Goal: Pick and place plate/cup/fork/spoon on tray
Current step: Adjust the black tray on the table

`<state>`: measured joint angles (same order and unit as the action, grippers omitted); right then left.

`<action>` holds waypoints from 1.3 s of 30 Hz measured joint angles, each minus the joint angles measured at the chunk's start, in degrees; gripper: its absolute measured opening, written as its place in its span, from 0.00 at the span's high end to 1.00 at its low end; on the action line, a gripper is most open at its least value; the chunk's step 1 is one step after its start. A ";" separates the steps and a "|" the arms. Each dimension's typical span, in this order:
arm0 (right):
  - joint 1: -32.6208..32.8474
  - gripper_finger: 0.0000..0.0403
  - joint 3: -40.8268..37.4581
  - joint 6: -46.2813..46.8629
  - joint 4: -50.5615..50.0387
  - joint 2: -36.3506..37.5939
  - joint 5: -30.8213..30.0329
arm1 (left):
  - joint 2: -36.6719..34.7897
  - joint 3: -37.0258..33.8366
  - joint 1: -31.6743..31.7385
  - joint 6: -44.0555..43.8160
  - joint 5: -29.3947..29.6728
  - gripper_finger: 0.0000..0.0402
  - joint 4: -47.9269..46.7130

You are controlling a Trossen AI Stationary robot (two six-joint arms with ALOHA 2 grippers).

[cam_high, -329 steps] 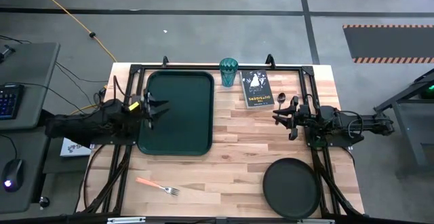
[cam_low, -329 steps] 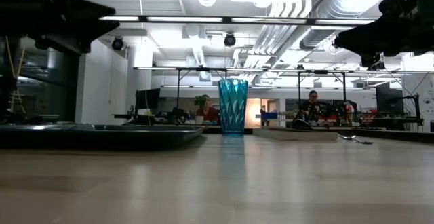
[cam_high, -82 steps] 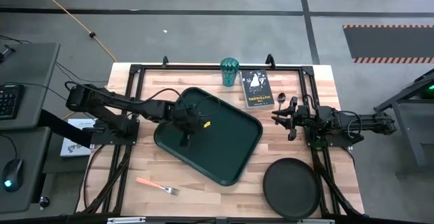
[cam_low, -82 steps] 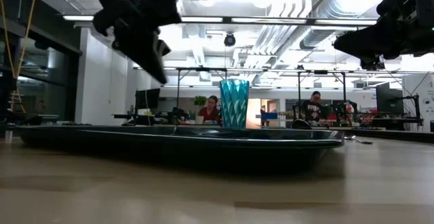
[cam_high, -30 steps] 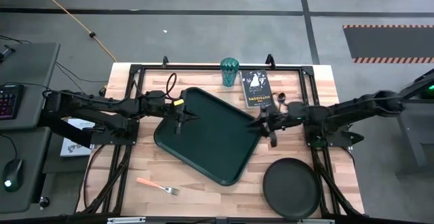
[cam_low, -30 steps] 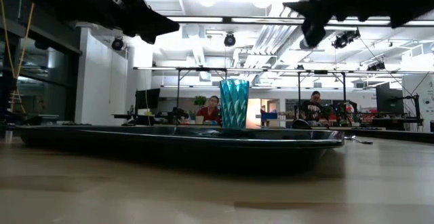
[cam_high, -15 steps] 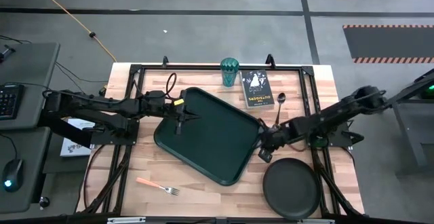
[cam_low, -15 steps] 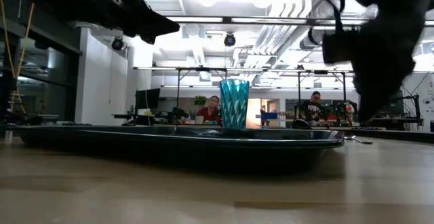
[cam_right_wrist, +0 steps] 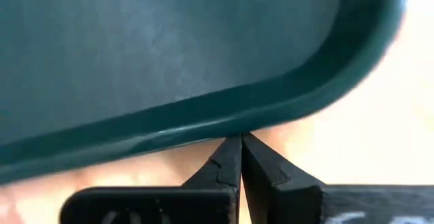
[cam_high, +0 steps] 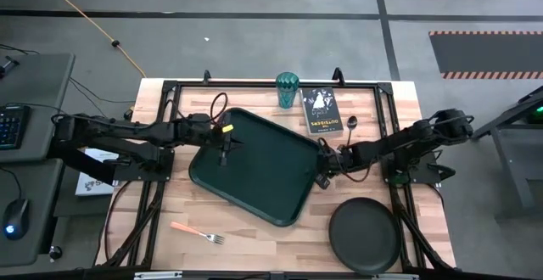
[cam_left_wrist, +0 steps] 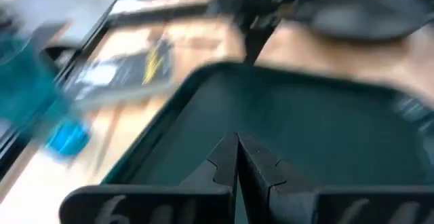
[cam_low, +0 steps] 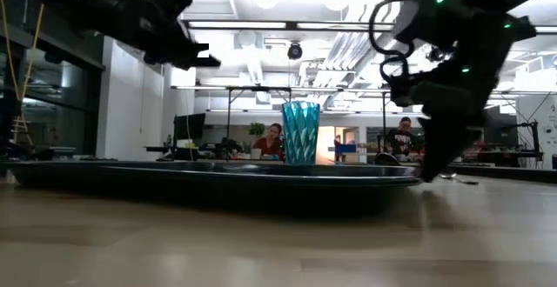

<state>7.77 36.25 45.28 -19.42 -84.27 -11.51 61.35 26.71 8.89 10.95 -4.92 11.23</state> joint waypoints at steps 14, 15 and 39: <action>-12.17 1.00 0.07 -15.65 22.18 -2.63 -5.98 | -3.55 0.01 5.02 -2.47 16.05 1.00 -17.27; -12.57 1.00 0.50 -16.35 21.62 -2.54 -4.80 | -3.57 0.01 5.17 -2.88 16.48 1.00 -17.44; -4.78 1.00 5.37 -1.95 8.49 -11.19 -1.40 | -3.50 -0.06 5.84 -3.20 17.12 1.00 -22.64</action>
<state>2.98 41.62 43.32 -10.93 -95.46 -12.91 57.84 26.65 14.73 7.75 12.20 -11.41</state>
